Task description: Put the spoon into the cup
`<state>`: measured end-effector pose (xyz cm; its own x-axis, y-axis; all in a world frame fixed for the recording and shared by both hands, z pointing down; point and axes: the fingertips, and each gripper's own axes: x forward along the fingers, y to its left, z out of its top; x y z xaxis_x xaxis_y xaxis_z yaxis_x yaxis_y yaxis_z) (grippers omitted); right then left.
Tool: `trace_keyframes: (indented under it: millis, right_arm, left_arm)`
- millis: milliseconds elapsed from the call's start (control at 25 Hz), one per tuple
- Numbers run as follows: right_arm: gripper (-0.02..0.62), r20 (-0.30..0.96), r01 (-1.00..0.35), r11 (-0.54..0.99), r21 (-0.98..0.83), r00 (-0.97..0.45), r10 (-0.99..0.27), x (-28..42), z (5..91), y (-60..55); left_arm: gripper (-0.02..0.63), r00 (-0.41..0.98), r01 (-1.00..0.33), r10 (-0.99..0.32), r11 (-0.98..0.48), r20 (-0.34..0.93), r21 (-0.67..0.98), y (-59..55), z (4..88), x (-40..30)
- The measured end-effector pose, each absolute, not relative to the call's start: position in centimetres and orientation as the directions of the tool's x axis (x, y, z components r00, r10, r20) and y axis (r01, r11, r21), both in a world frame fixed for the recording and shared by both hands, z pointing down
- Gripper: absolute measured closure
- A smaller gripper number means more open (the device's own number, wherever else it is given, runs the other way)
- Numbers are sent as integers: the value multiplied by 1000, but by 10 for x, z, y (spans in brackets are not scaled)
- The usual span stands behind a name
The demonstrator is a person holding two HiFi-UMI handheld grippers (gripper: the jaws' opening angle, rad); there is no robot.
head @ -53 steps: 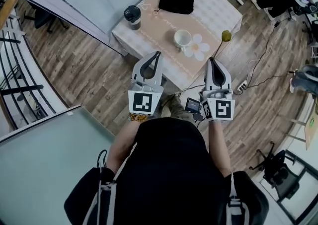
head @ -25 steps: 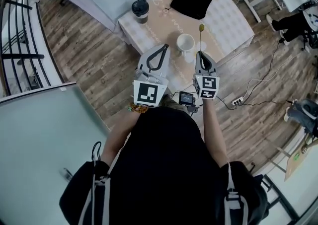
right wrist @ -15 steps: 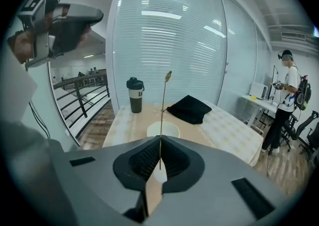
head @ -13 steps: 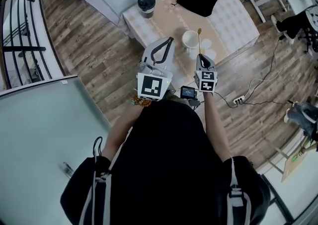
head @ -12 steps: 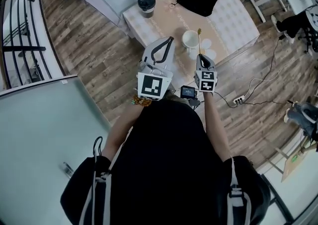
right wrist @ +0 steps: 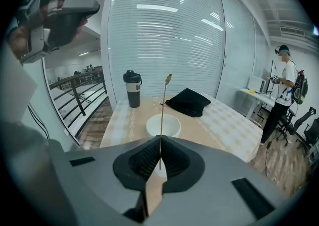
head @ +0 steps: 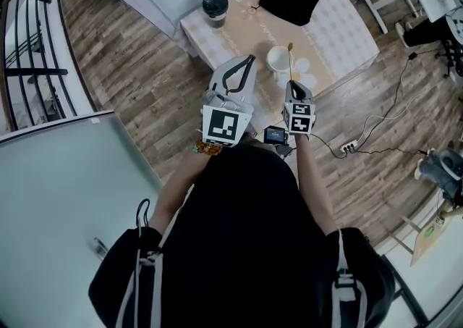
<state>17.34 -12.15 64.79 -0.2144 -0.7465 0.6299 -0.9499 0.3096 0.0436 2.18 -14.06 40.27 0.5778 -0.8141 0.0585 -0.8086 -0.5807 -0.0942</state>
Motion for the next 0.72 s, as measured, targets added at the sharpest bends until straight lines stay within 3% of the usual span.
trace_keyframes:
  millis: [720]
  right_arm:
    - [586,615,-950,308,52,-212,-759,166,644,-117]
  left_arm:
    - [588,566,-817,-822,-570,67,-87,-143,405,13]
